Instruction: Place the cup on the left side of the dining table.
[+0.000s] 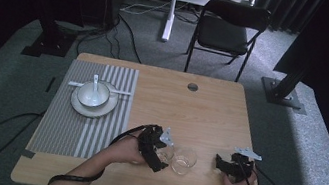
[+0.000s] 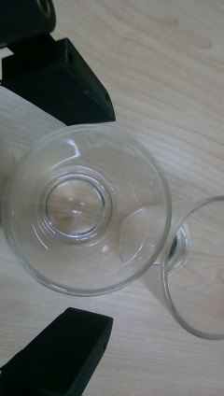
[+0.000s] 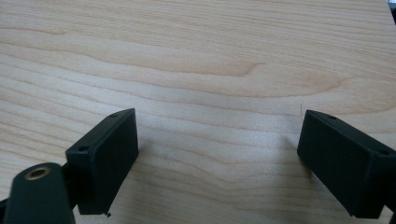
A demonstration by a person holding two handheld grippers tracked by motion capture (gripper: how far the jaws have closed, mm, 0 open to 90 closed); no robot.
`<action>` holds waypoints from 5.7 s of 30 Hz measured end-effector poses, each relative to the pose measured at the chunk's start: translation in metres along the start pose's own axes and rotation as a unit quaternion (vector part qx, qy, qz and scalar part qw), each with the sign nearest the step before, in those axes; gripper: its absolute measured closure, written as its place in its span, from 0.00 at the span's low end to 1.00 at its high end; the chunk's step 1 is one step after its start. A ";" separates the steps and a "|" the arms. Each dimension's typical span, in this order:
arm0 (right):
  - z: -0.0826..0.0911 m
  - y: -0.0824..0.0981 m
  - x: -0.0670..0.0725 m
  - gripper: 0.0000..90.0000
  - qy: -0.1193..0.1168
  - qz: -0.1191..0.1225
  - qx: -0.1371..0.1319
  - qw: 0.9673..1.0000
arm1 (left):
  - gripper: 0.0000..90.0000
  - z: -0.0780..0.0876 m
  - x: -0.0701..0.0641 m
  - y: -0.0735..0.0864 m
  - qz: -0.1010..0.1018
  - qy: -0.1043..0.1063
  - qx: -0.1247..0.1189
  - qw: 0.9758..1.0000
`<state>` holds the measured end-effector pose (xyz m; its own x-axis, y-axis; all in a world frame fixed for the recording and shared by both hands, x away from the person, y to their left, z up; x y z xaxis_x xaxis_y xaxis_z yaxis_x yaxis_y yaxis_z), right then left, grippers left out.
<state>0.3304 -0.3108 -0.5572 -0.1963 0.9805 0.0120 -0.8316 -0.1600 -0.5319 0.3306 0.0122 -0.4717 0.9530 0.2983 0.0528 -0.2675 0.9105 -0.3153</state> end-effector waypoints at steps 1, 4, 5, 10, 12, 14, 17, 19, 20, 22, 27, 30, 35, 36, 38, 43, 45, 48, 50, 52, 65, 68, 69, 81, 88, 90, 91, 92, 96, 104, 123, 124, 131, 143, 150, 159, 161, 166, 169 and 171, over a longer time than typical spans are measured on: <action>0.000 0.000 0.000 0.13 0.000 0.000 0.000 1.000 | 0.05 -0.001 0.000 -0.001 0.001 0.000 0.002 1.000; 0.000 0.000 0.000 0.13 0.000 0.000 0.000 1.000 | 0.07 -0.003 0.000 -0.003 0.005 -0.009 0.011 1.000; 0.000 0.000 0.000 0.13 0.000 0.000 0.000 1.000 | 0.08 -0.004 0.000 -0.004 0.007 -0.013 0.012 1.000; 0.000 0.000 0.000 0.13 0.000 0.000 0.000 1.000 | 0.17 -0.006 -0.002 -0.005 0.009 -0.025 0.021 0.999; 0.000 0.000 0.000 0.13 0.000 0.000 0.000 1.000 | 0.20 -0.007 -0.001 -0.006 0.012 -0.021 0.032 0.999; 0.000 0.000 0.000 0.13 0.000 0.000 0.000 1.000 | 0.20 -0.008 -0.001 -0.005 0.013 -0.020 0.033 0.999; 0.000 0.000 0.000 0.13 0.000 0.000 0.000 1.000 | 0.20 -0.009 -0.001 -0.004 0.015 -0.020 0.033 0.999; 0.000 0.000 0.000 0.13 0.000 0.000 0.000 1.000 | 0.20 -0.009 -0.001 -0.004 0.018 -0.019 0.031 0.999; 0.000 0.000 0.000 0.13 0.000 0.000 0.000 1.000 | 0.20 -0.009 -0.001 -0.004 0.021 -0.019 0.029 0.999; 0.000 0.000 0.000 0.13 0.000 0.000 0.000 1.000 | 0.20 -0.008 -0.001 -0.004 0.022 -0.019 0.031 0.999; 0.000 0.000 0.000 0.13 0.000 0.000 0.000 1.000 | 0.20 -0.007 -0.002 -0.003 0.020 -0.018 0.035 0.999; 0.000 0.000 0.000 0.13 0.000 0.000 0.000 1.000 | 0.20 -0.006 -0.001 -0.003 0.022 -0.016 0.036 0.999; 0.000 0.000 0.000 0.13 0.000 0.000 0.000 1.000 | 0.21 -0.003 0.003 -0.003 0.024 -0.021 0.032 0.999; 0.000 0.000 0.000 0.13 0.000 0.000 0.000 1.000 | 0.21 -0.001 0.004 -0.003 0.026 -0.022 0.028 0.999; 0.000 0.000 0.000 0.13 0.000 0.000 0.000 1.000 | 0.21 0.001 0.007 -0.004 0.035 -0.025 0.025 0.999; 0.000 0.000 0.000 0.13 0.000 0.000 0.000 1.000 | 0.21 0.009 0.015 -0.008 0.041 -0.032 0.016 0.999; 0.000 0.000 0.000 0.13 0.000 -0.001 0.000 1.000 | 0.21 0.010 0.017 -0.009 0.041 -0.033 0.017 0.998; 0.000 0.000 0.000 0.13 0.000 -0.001 0.000 1.000 | 0.21 0.014 0.025 -0.010 0.058 -0.037 0.004 0.998; 0.000 0.000 0.000 0.13 0.000 -0.001 0.000 1.000 | 0.21 0.015 0.030 -0.010 0.064 -0.044 0.007 0.997; 0.000 0.000 0.000 0.13 0.000 0.000 0.000 1.000 | 0.21 0.016 0.034 -0.010 0.066 -0.049 0.010 0.997; 0.000 0.000 0.000 0.13 0.000 0.001 0.000 1.000 | 0.21 0.020 0.068 0.007 0.123 -0.066 0.019 0.990; 0.000 0.000 0.000 0.13 0.000 0.001 0.000 1.000 | 0.21 0.024 0.073 0.014 0.138 -0.079 0.017 0.987; 0.000 0.000 0.000 0.13 0.000 0.001 0.000 1.000 | 0.21 0.026 0.075 0.016 0.142 -0.082 0.016 0.986; 0.000 0.000 0.000 0.13 0.000 0.001 0.000 1.000 | 0.21 0.043 0.088 0.052 0.178 -0.096 0.015 0.979; 0.000 0.000 0.000 0.13 0.001 0.001 0.000 1.000 | 0.21 0.051 0.091 0.072 0.198 -0.101 0.015 0.975; 0.000 0.000 0.000 0.13 0.001 0.001 0.000 1.000 | 0.21 0.052 0.091 0.075 0.198 -0.101 0.017 0.975; 0.000 0.000 0.000 0.13 0.000 0.001 0.000 1.000 | 0.21 0.054 0.091 0.081 0.204 -0.102 0.015 0.974; 0.000 0.000 0.000 0.13 0.000 0.001 0.000 1.000 | 0.21 0.054 0.091 0.084 0.208 -0.103 0.012 0.973; 0.000 0.000 0.000 0.13 0.000 0.000 0.000 1.000 | 0.21 0.056 0.092 0.090 0.210 -0.104 0.015 0.972; 0.000 0.000 0.000 0.13 0.000 0.000 0.000 1.000 | 0.21 0.059 0.093 0.115 0.233 -0.112 0.019 0.966; 0.000 0.000 0.000 0.13 0.000 0.000 0.000 1.000 | 0.21 0.053 0.096 0.147 0.252 -0.112 0.035 0.961; 0.000 0.000 0.000 0.13 0.000 0.000 0.000 1.000 | 0.21 0.053 0.096 0.147 0.252 -0.112 0.035 0.961; 0.000 0.000 0.000 0.13 0.000 0.000 0.000 1.000 | 0.21 0.058 0.091 0.159 0.255 -0.112 0.038 0.960; 0.000 0.000 0.000 0.13 0.000 0.000 0.000 1.000 | 0.20 0.050 0.090 0.178 0.259 -0.099 0.029 0.960; 0.000 0.000 0.000 0.13 0.000 0.000 0.000 1.000 | 0.20 0.047 0.089 0.184 0.258 -0.102 0.003 0.961; 0.000 0.000 0.000 0.13 0.000 0.000 0.000 1.000 | 0.11 0.042 0.084 0.195 0.271 -0.097 -0.024 0.957; 0.000 0.000 0.000 0.13 0.000 0.000 0.000 1.000 | 0.04 0.040 0.083 0.196 0.272 -0.091 -0.026 0.958; 0.000 0.000 0.000 0.13 0.000 -0.001 0.000 1.000 | 0.03 0.034 0.076 0.204 0.274 -0.111 -0.041 0.954; 0.000 0.000 0.000 0.13 0.001 -0.001 0.000 1.000 | 0.03 0.031 0.074 0.209 0.276 -0.115 -0.047 0.953; 0.000 0.001 0.000 0.13 0.001 -0.001 0.000 1.000 | 0.03 0.030 0.072 0.212 0.283 -0.118 -0.047 0.951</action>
<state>0.3297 -0.3109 -0.5571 -0.1947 0.9808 0.0115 -0.8319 -0.1589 -0.5316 0.3382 0.2355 -0.5067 0.5990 0.7988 0.0567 -0.7036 0.5588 -0.4389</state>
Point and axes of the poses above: each handheld gripper's, and its own axes: z roughly backward along the jaws, y roughly out of its underside, x roughly to its left, the point moved 1 cm from there along -z, roughly forward along the jaws, and after that the axes turned 14 degrees about x, right-handed, at the moved point
